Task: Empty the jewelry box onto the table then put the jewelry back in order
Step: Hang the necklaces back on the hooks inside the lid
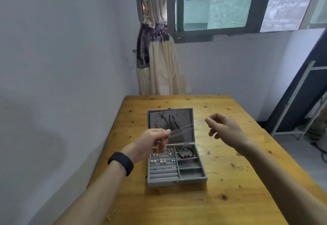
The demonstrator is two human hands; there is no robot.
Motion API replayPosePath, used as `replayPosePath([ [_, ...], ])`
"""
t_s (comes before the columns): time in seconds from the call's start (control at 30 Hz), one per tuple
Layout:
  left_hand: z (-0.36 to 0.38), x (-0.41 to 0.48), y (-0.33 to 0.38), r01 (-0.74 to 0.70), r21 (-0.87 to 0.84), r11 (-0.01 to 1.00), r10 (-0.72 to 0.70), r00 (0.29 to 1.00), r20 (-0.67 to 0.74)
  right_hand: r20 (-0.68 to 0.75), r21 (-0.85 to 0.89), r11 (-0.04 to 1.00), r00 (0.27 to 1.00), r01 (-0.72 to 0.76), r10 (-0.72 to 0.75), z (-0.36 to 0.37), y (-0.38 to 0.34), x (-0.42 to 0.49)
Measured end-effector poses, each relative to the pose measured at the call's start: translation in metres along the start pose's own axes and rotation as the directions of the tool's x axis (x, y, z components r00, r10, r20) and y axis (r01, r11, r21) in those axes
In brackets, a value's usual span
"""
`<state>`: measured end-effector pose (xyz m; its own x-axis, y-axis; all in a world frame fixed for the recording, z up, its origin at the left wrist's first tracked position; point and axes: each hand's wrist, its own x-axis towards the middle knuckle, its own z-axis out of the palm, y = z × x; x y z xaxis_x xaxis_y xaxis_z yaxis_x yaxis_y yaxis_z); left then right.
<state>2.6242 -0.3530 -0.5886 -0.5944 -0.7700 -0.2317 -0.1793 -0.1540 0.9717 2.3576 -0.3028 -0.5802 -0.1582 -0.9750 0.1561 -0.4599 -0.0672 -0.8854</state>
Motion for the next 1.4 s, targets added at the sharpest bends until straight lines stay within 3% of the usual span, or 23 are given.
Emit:
replayPosePath([
  [0.13, -0.024, -0.002, 0.000, 0.014, 0.033, 0.999, -0.012, 0.999, -0.044, -0.115, -0.011, 0.999, 0.993, -0.037, 0.036, -0.002, 0.025, 0.005],
  [0.37, -0.046, 0.012, 0.027, -0.055, -0.051, 0.997, 0.047, 0.986, -0.157, -0.124, -0.132, 0.989, 0.991, -0.072, 0.056, 0.018, 0.061, 0.012],
  [0.5, -0.050, 0.028, 0.052, -0.108, 0.026, 0.994, 0.110, 0.983, -0.146, -0.104, -0.178, 0.984, 0.995, -0.022, 0.003, 0.033, 0.078, 0.025],
  [0.67, -0.050, 0.059, 0.087, -0.148, 0.152, 0.977, 0.185, 0.945, -0.270, -0.091, -0.250, 0.968, 0.994, 0.037, -0.062, 0.056, 0.093, 0.049],
  [0.87, -0.043, 0.091, 0.114, -0.189, 0.210, 0.959, 0.250, 0.914, -0.320, -0.127, -0.278, 0.956, 0.983, 0.090, -0.130, 0.078, 0.088, 0.085],
  [0.93, -0.041, 0.099, 0.117, -0.201, 0.306, 0.930, 0.307, 0.885, -0.351, -0.124, -0.304, 0.946, 0.980, 0.115, -0.159, 0.083, 0.087, 0.094],
  [1.07, -0.036, 0.112, 0.115, -0.192, 0.505, 0.841, 0.392, 0.860, -0.325, -0.070, -0.432, 0.894, 0.984, 0.118, -0.164, 0.090, 0.088, 0.100],
  [1.2, -0.034, 0.123, 0.105, -0.154, 0.672, 0.724, 0.390, 0.895, -0.216, 0.075, -0.514, 0.847, 0.991, 0.135, -0.113, 0.092, 0.091, 0.099],
  [1.4, -0.022, 0.139, 0.094, -0.163, 0.704, 0.691, 0.390, 0.904, -0.174, 0.120, -0.543, 0.823, 0.986, 0.165, -0.118, 0.092, 0.097, 0.097],
])
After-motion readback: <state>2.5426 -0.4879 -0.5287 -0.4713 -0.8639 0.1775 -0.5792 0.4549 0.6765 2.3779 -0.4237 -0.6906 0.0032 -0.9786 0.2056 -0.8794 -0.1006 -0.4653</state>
